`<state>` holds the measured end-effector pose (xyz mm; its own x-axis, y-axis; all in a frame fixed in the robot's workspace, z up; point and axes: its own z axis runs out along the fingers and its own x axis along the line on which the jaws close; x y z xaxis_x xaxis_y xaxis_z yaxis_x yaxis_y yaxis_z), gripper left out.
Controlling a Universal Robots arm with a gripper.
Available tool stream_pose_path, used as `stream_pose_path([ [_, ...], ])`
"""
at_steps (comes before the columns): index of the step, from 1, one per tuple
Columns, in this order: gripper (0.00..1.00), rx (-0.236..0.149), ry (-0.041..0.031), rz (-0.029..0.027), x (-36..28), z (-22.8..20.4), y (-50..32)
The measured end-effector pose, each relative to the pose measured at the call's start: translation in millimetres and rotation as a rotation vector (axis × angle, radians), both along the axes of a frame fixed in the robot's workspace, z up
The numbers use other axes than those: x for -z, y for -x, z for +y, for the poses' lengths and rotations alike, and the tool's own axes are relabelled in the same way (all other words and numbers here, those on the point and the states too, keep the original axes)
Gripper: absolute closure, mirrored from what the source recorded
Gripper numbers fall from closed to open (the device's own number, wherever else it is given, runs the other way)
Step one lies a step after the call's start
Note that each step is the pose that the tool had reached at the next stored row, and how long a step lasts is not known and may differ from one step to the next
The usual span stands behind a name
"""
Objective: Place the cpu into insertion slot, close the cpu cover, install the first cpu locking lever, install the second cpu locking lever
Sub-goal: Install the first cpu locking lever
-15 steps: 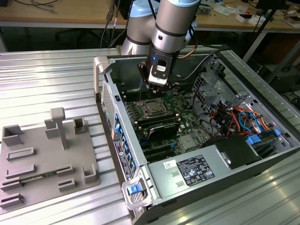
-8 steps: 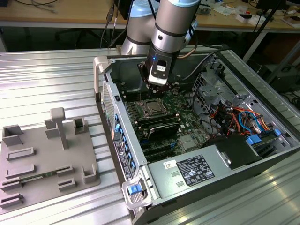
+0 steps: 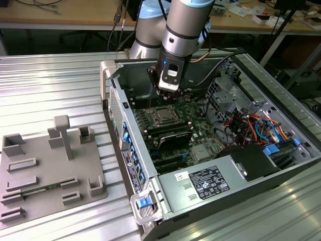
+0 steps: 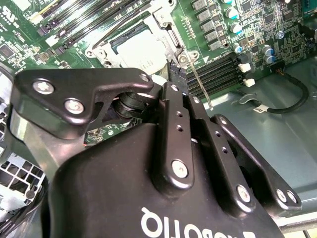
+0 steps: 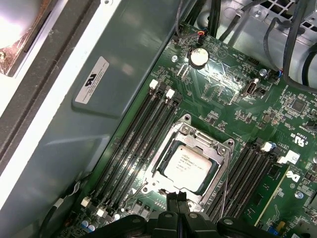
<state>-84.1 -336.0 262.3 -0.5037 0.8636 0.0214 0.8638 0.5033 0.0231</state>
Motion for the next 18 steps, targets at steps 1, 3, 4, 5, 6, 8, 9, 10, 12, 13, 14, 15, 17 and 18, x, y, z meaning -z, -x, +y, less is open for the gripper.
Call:
stream_pose_path([
  [1, 0.89, -0.001, 0.0, 0.0, 0.0, 0.0, 0.0],
  [3, 0.89, -0.011, 0.0, 0.0, 0.0, 0.0, 0.0],
  [4, 0.89, -0.015, 0.0, 0.0, 0.0, 0.0, 0.0],
  [5, 0.89, -0.02, 0.0, 0.0, 0.0, 0.0, 0.1],
  [6, 0.89, -0.026, 0.0, 0.0, 0.0, 0.0, 0.1],
  [8, 0.89, -0.049, 0.0001, 0.0, 0.0, 0.0, 0.1],
  [9, 0.89, -0.057, 0.0001, 0.0, 0.0, 0.0, 0.2],
  [10, 0.89, -0.07, 0.0001, 0.0001, 0.0, 0.0, 0.2],
  [12, 0.89, -0.101, 0.0001, 0.0001, -0.1, 0.0, 0.2],
  [13, 0.89, -0.13, 0.0001, 0.0, 0.0, 0.0, 0.2],
  [14, 0.89, -0.152, 0.0001, 0.0, 0.0, 0.0, 0.3],
  [15, 0.89, -0.178, 0.0001, 0.0, 0.0, 0.0, 0.3],
  [17, 0.89, -0.214, 0.0001, 0.0, 0.0, 0.0, 0.3],
  [18, 0.89, -0.241, 0.0001, 0.0, 0.0, 0.0, 0.3],
])
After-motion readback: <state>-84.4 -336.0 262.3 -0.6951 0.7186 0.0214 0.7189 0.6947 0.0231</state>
